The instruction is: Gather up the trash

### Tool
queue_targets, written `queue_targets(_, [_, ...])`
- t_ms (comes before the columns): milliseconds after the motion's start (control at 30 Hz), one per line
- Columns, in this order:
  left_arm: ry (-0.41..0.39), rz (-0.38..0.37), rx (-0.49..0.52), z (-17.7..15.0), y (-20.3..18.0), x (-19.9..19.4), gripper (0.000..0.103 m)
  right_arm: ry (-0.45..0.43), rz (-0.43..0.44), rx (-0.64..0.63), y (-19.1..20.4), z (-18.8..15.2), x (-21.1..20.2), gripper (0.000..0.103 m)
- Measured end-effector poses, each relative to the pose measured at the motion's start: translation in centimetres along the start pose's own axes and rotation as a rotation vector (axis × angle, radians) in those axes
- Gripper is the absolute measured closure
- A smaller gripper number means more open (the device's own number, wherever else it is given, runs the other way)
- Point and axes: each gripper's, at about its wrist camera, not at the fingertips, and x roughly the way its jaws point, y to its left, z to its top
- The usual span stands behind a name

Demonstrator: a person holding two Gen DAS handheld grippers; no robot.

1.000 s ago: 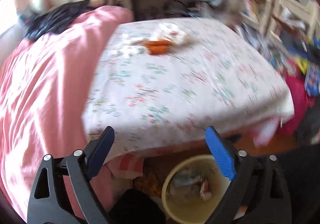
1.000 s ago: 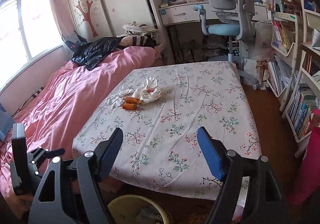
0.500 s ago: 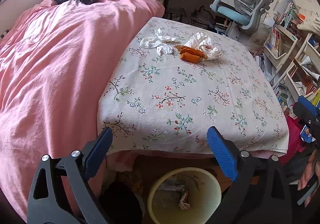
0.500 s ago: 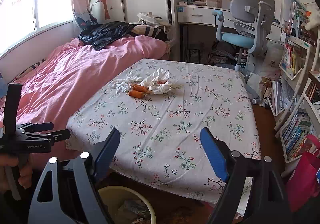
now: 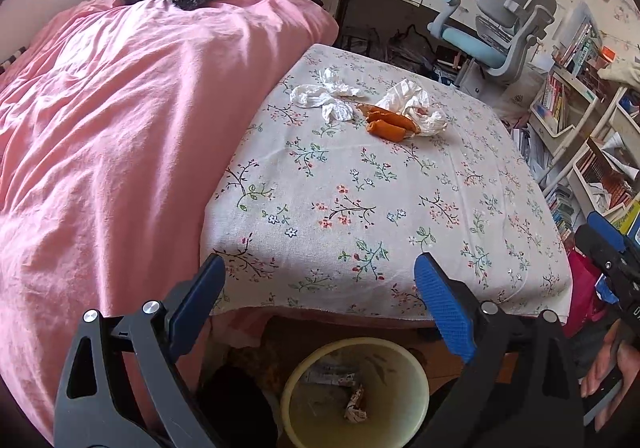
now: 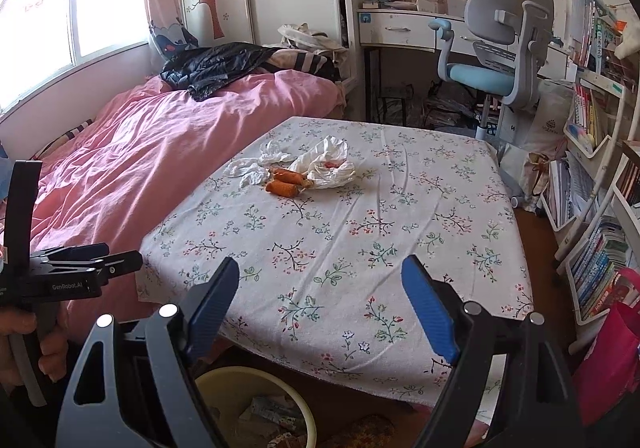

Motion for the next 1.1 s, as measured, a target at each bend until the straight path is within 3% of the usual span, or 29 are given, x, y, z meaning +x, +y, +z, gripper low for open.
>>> queue_targets(1100, [-0.032,0.025,-0.007,0.07,-0.13,0.03,0.009,0.001,0.002,-0.024,0.69,-0.1,0.36,0.02])
